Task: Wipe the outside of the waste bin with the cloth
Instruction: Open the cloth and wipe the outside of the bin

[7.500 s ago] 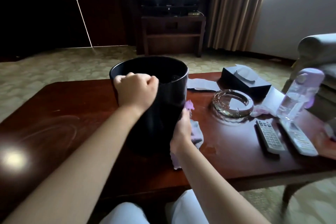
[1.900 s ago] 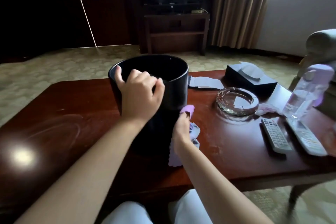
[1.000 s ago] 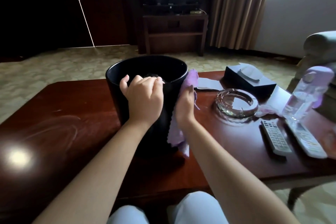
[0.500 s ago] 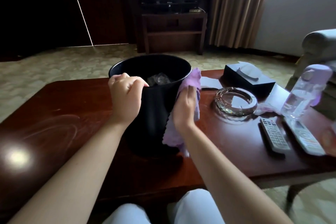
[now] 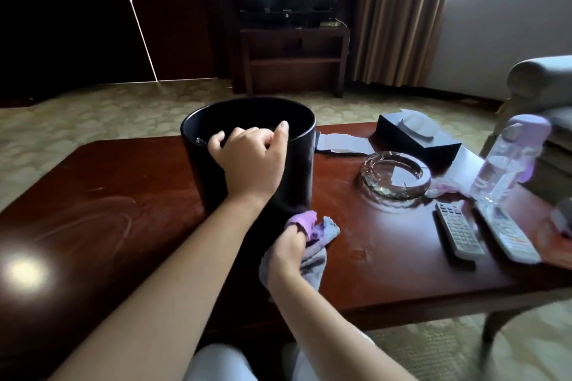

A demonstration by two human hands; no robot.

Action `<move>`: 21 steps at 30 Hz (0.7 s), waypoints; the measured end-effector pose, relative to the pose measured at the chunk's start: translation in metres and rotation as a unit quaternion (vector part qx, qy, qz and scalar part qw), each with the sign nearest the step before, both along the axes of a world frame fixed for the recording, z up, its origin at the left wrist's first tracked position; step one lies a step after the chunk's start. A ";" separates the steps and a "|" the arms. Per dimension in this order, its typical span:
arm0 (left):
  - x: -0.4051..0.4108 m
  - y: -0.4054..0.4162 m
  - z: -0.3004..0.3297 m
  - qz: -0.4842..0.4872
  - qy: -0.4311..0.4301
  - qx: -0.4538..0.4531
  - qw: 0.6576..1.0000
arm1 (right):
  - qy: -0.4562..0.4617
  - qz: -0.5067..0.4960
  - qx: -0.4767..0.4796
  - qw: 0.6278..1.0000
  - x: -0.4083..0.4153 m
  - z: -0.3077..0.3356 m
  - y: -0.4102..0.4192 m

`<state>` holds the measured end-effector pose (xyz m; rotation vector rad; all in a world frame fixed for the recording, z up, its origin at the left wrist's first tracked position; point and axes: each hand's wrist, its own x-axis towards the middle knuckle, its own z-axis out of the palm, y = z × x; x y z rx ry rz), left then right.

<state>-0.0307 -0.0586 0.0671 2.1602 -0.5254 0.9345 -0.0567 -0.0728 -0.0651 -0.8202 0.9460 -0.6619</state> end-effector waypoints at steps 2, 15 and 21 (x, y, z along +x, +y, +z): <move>0.005 0.009 -0.003 -0.003 0.000 -0.015 1.000 | 0.015 -0.061 -0.087 0.994 0.007 0.005 -0.012; 0.035 0.045 -0.002 -0.107 0.037 -0.062 0.992 | 0.105 0.130 -0.097 0.981 0.028 -0.013 -0.084; 0.002 0.010 -0.011 -0.008 -0.065 0.044 0.997 | 0.082 0.077 -0.066 0.991 0.007 -0.014 -0.005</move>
